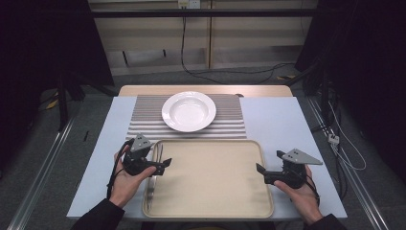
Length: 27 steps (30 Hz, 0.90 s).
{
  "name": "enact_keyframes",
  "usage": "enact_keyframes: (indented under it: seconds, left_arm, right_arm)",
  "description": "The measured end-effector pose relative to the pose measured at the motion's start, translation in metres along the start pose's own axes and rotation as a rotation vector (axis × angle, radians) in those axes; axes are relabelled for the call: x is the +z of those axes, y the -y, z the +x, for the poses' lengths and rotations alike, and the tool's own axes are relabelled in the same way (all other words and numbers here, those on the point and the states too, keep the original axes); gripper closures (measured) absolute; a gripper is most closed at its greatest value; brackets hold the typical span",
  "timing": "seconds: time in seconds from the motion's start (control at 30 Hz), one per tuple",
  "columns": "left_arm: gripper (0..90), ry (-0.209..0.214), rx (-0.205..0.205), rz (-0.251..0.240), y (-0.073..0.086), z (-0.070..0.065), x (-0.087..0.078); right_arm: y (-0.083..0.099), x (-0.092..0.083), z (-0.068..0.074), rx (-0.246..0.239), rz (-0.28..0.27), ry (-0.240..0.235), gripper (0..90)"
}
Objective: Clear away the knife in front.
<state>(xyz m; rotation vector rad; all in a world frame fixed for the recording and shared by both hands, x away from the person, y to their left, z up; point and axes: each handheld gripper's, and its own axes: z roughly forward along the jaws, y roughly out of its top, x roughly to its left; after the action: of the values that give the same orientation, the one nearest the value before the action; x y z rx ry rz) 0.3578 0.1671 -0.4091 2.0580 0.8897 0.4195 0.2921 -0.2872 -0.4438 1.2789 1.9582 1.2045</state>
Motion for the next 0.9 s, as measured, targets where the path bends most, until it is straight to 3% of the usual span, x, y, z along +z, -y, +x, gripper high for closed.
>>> enact_keyframes:
  seconds: [0.1,0.43,0.57,0.8,0.9]
  left_arm:
    - [7.3,-0.003,-0.018,-0.034,0.003,0.002,-0.007]
    - [7.9,-0.062,-0.075,-0.031,0.023,0.012,-0.023]
    - [7.9,-0.073,-0.103,-0.064,0.031,0.013,-0.027]
    - [7.1,-0.092,-0.099,-0.077,0.04,0.015,-0.032]
    - [7.1,-0.126,-0.116,-0.07,0.04,0.016,-0.029]
  right_arm:
    - [0.0,0.0,0.0,-0.004,0.0,0.001,7.5]
    - [0.001,0.0,-0.001,0.001,0.001,0.007,7.5]
    - [0.001,0.0,-0.001,0.003,0.002,0.011,7.4]
    - [0.0,-0.001,-0.002,0.009,-0.001,0.015,6.7]
    - [0.001,0.0,-0.001,0.007,0.002,0.016,6.5]
